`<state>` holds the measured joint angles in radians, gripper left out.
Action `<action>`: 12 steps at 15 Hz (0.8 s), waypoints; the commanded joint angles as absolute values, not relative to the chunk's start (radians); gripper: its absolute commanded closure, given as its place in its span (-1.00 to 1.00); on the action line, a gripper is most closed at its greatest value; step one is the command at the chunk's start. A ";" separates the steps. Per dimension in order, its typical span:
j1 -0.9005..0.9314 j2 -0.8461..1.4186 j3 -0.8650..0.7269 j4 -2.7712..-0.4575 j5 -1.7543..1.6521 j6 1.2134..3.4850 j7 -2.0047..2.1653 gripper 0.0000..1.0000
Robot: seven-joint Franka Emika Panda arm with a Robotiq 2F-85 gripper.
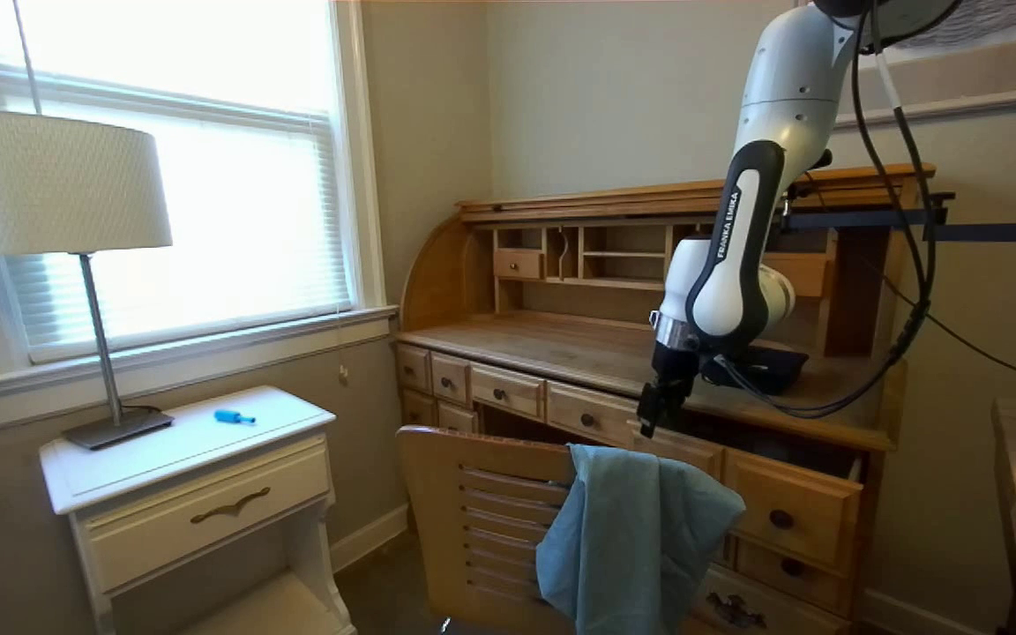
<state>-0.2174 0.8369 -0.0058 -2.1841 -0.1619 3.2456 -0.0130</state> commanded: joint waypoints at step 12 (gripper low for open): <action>-0.587 0.943 0.363 -2.123 -0.181 3.053 -0.394 -1.00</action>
